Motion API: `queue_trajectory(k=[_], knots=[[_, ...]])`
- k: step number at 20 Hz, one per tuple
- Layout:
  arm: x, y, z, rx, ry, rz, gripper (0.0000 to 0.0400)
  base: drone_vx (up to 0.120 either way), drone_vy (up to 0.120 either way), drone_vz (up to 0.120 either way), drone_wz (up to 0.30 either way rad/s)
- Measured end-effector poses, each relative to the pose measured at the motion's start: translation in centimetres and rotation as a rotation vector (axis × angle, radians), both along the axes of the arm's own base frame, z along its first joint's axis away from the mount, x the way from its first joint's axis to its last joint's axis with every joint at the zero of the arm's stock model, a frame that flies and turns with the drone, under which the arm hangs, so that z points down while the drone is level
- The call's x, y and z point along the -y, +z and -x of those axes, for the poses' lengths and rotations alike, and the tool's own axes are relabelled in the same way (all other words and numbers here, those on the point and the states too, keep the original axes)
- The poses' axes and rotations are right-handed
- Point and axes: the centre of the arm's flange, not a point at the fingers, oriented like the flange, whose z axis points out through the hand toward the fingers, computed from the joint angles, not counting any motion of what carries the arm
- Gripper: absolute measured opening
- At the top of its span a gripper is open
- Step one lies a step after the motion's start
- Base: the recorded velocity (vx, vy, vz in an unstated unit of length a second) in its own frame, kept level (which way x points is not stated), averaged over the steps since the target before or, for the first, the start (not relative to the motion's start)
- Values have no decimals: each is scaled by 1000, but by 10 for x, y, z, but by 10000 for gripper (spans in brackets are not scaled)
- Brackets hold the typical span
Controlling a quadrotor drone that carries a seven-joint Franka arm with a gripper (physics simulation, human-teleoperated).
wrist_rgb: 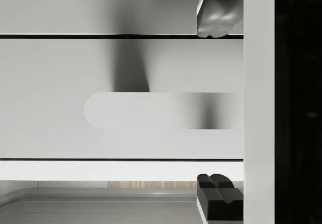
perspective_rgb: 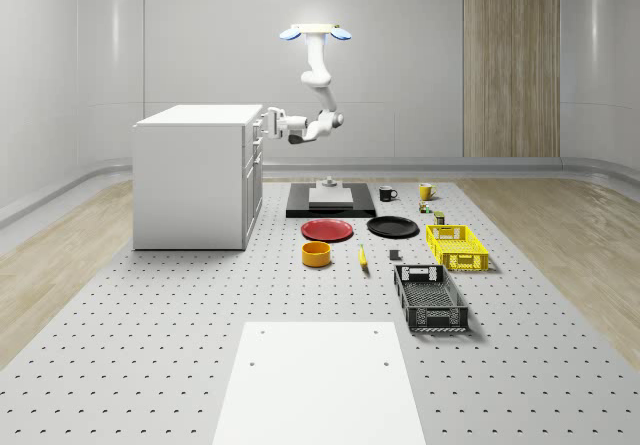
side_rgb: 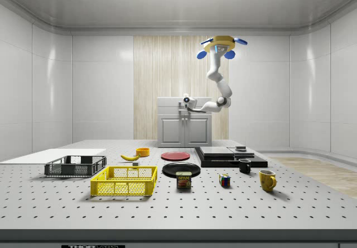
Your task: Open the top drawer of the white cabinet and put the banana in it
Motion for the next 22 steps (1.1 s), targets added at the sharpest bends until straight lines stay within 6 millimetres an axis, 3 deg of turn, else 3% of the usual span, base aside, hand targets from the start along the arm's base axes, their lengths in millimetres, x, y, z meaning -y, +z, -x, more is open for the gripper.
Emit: queue_trajectory(k=[20,22], knots=[[-26,2,0,0,0,0,400,0,0,0,0],[-27,2,0,0,0,0,300,0,0,0,0]])
